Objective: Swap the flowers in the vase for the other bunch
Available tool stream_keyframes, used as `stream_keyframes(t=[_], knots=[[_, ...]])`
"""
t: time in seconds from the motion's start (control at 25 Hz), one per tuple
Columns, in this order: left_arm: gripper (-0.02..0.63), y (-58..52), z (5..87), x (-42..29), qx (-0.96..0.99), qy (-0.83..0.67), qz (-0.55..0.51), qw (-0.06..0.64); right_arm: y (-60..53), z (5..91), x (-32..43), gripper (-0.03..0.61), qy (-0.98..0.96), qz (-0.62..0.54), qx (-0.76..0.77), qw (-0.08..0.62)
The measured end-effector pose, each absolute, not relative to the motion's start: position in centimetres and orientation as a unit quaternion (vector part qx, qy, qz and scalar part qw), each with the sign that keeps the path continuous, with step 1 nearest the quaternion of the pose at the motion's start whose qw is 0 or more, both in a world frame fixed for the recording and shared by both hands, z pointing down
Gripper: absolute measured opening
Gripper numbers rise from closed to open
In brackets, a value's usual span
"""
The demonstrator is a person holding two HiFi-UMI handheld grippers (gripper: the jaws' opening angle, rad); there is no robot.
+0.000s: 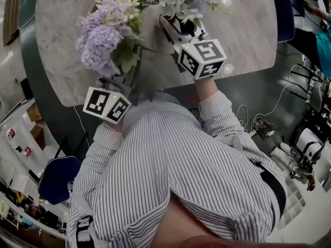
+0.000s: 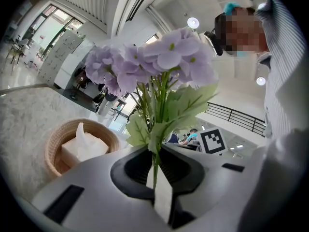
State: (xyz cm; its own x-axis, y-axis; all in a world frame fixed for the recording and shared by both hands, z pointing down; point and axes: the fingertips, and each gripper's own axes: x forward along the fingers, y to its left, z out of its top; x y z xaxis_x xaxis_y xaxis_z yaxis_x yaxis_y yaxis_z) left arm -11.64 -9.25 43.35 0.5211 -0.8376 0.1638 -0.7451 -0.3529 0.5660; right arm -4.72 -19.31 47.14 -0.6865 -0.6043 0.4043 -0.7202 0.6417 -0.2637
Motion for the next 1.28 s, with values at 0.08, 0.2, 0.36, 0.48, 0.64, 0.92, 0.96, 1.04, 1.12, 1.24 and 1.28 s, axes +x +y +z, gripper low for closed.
stream_keyframes(t=[0.08, 0.2, 0.36, 0.48, 0.64, 0.92, 0.96, 1.04, 1.12, 1.24, 1.28], knots=[[0.047, -9.3, 43.3, -11.7, 0.818, -0.485, -0.076, 0.3, -19.4, 47.1, -4.8, 0.141, -0.895, 0.206, 0.37, 0.142], [0.047, -9.2, 43.2, -11.8, 0.817, -0.486, -0.074, 0.3, -19.3, 47.2, -4.8, 0.124, -0.894, 0.206, 0.372, 0.144], [0.048, -9.3, 43.2, -11.9, 0.818, -0.486, -0.073, 0.299, -19.6, 47.3, -4.6, 0.091, -0.891, 0.204, 0.379, 0.144], [0.048, -9.2, 43.2, -11.9, 0.819, -0.485, -0.074, 0.299, -19.6, 47.3, -4.6, 0.081, -0.892, 0.203, 0.376, 0.146], [0.048, -9.2, 43.4, -11.9, 0.818, -0.485, -0.074, 0.298, -19.4, 47.5, -4.5, 0.057, -0.893, 0.199, 0.375, 0.151], [0.048, -9.2, 42.9, -11.9, 0.823, -0.481, -0.077, 0.292, -19.4, 46.6, -4.2, 0.038, -0.894, 0.192, 0.378, 0.145], [0.048, -9.2, 42.7, -11.9, 0.824, -0.481, -0.078, 0.291, -19.4, 46.3, -4.1, 0.038, -0.894, 0.19, 0.38, 0.144], [0.048, -9.2, 42.5, -11.9, 0.824, -0.48, -0.079, 0.289, -19.4, 45.6, -3.9, 0.038, -0.893, 0.186, 0.386, 0.138], [0.048, -9.2, 42.2, -12.0, 0.826, -0.478, -0.081, 0.287, -19.6, 45.0, -3.8, 0.038, -0.891, 0.185, 0.395, 0.129], [0.048, -9.4, 41.6, -12.2, 0.831, -0.475, -0.082, 0.279, -19.7, 44.1, -3.8, 0.038, -0.89, 0.179, 0.403, 0.117], [0.047, -9.5, 41.4, -12.2, 0.832, -0.474, -0.083, 0.276, -19.7, 43.6, -3.7, 0.038, -0.89, 0.176, 0.405, 0.114]])
